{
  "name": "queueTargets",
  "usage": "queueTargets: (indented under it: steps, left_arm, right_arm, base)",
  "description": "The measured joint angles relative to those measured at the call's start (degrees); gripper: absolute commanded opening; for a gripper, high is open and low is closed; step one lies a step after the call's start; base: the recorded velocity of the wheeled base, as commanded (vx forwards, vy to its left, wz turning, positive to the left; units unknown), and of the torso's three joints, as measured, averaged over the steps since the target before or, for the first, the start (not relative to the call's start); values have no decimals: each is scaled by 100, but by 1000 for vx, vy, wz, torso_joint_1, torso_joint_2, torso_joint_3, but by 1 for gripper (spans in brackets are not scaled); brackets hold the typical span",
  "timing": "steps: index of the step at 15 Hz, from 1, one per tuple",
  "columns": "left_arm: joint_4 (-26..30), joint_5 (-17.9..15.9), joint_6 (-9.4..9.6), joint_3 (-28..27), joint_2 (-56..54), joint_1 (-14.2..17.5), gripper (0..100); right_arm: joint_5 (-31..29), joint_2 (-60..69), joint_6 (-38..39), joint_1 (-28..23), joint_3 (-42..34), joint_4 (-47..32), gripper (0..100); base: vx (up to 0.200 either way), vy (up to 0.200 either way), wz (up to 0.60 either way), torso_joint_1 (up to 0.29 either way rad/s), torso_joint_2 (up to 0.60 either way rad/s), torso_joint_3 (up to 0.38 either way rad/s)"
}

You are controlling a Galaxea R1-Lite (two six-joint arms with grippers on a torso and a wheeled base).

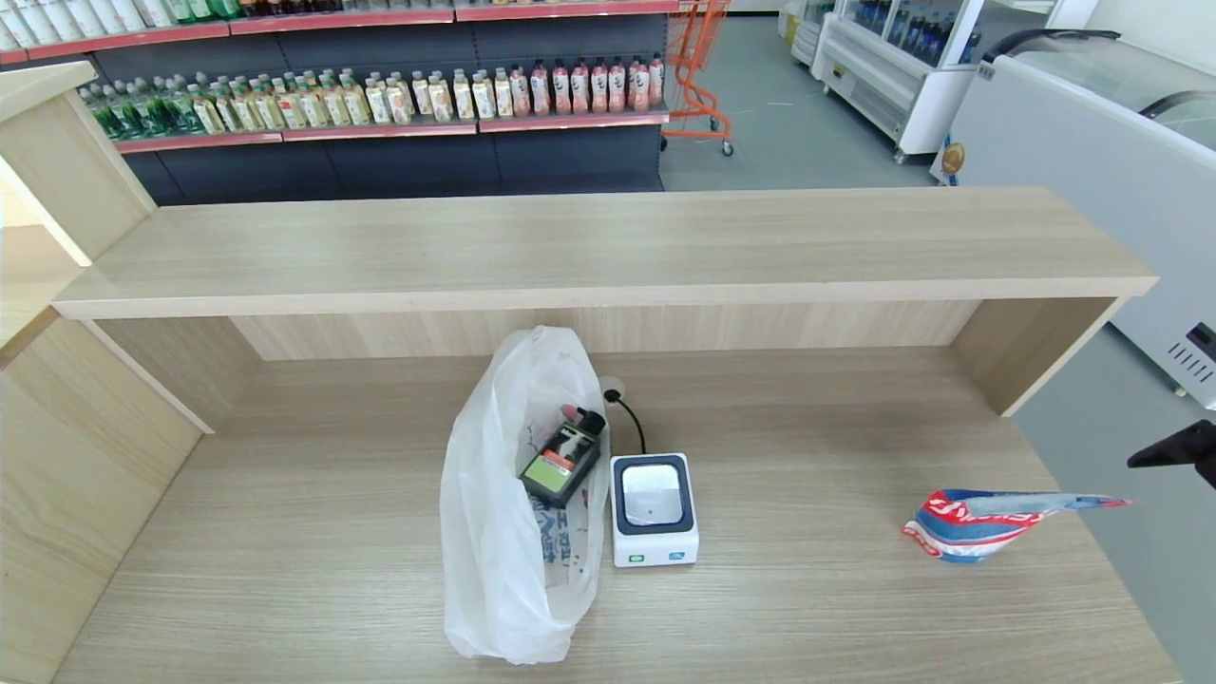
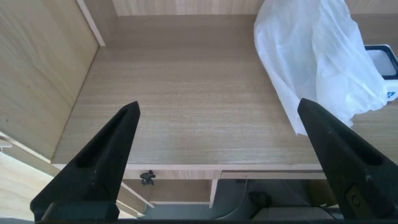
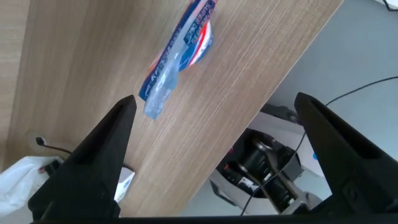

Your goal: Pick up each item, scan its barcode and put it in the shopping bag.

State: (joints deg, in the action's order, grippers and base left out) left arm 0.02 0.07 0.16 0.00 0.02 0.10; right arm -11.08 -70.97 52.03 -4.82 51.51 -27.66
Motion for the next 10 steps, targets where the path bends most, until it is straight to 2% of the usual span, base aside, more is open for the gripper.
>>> queueTargets:
  steps: [7,10]
  left_arm:
    - [-2,0,2,0,0,0,100]
    - [-2,2,2,0,0,0,100]
  right_arm:
    - [-35,-629,200,-9,-27,98,100]
    - [-140,-1111,218,-94,-40,642,100]
  base:
    - [0,0,0,0,0,0]
    - [0,0,0,0,0,0]
